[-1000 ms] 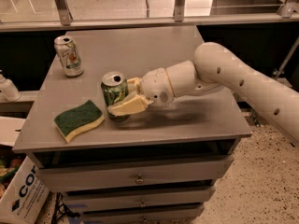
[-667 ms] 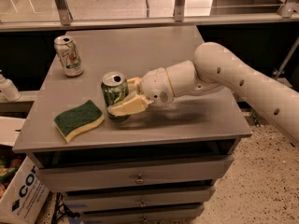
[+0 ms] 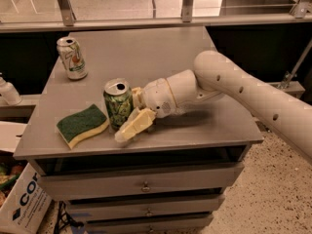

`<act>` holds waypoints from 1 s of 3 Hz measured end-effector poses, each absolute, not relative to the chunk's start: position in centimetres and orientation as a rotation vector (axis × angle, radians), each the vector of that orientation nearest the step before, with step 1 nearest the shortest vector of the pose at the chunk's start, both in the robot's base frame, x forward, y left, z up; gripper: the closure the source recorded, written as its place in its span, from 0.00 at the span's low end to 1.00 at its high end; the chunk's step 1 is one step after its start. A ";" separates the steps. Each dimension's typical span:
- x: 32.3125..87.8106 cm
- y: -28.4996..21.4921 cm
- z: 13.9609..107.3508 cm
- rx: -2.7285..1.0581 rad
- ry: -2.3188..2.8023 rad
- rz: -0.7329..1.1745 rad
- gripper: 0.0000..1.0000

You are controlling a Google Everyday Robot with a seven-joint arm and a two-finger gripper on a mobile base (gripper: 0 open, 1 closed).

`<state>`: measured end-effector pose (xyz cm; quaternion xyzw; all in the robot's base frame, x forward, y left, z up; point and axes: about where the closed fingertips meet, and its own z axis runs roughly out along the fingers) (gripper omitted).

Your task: Move green can near sponge

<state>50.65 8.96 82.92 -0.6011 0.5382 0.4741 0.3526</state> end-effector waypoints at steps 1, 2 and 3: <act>51.1 8.5 84.0 -1.529 1.348 1.222 0.00; 52.4 6.2 87.3 -1.482 1.294 1.153 0.00; 53.8 2.7 91.1 -1.451 1.247 1.056 0.00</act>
Offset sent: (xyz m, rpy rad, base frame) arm 0.0393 -0.0680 0.0919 0.1588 -0.1949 -0.1389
